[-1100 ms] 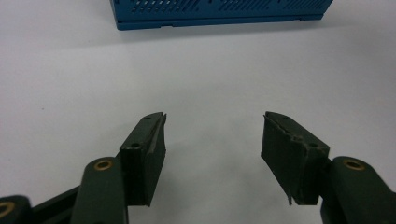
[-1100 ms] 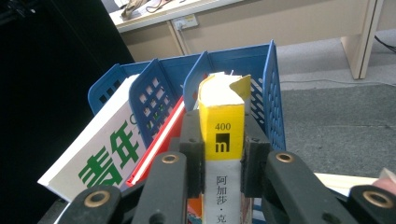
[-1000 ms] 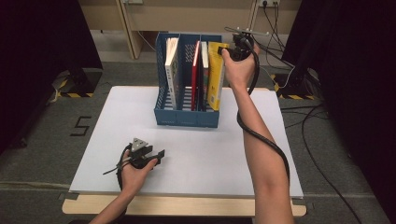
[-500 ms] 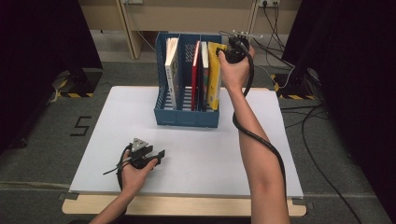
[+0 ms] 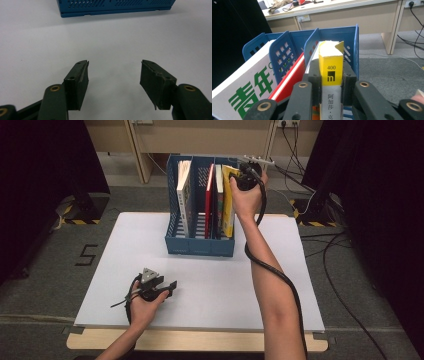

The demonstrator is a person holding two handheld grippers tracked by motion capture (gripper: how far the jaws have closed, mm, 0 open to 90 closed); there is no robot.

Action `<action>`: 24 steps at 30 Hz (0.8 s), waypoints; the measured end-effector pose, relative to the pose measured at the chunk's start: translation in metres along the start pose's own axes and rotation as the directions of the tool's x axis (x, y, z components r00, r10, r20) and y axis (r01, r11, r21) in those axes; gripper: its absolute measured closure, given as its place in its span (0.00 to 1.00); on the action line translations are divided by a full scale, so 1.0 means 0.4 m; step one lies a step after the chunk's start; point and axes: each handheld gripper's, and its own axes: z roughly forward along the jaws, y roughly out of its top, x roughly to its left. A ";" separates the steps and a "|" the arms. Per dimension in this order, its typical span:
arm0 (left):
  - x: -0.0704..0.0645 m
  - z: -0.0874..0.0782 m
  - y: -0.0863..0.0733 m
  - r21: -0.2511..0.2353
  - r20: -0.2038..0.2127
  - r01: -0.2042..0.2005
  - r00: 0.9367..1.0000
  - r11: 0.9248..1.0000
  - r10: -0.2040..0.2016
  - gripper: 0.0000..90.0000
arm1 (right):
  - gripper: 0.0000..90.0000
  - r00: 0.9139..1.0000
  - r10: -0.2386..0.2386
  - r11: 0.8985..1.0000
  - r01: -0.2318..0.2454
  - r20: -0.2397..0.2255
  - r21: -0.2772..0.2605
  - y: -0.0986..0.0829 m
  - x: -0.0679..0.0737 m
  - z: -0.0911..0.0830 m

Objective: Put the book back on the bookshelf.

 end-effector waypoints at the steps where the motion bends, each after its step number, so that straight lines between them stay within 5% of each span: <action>1: 0.000 0.001 0.000 -0.002 0.000 0.001 1.000 1.000 -0.001 0.43 | 0.85 1.000 0.002 1.000 -0.002 0.000 -0.002 -0.002 0.001 0.001; 24: -0.004 0.000 -0.002 -0.011 0.001 -0.011 1.000 1.000 0.011 0.43 | 0.85 0.999 -0.046 0.998 0.047 0.026 -0.037 -0.036 0.012 0.030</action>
